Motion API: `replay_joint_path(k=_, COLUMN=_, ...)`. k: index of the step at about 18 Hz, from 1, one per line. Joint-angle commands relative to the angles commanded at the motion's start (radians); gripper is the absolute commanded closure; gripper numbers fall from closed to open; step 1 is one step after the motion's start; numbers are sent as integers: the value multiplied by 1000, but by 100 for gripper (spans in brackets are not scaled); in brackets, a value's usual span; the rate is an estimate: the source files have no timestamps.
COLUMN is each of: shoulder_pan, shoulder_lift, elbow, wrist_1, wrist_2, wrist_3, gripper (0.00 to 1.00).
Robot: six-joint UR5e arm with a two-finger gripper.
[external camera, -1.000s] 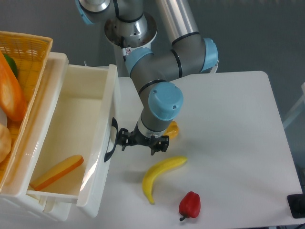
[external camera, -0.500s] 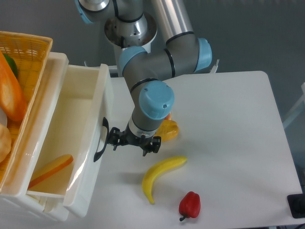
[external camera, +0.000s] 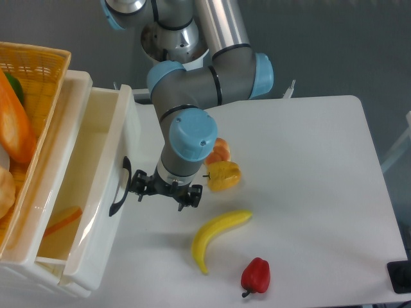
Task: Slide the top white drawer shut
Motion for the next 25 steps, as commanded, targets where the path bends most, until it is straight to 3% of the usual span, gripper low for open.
replay_joint_path(k=25, shoulder_pan=-55, shoulder_lift=8, elbow=2, wrist_1=3, wrist_2=0, wrist_3=5, gripper=0)
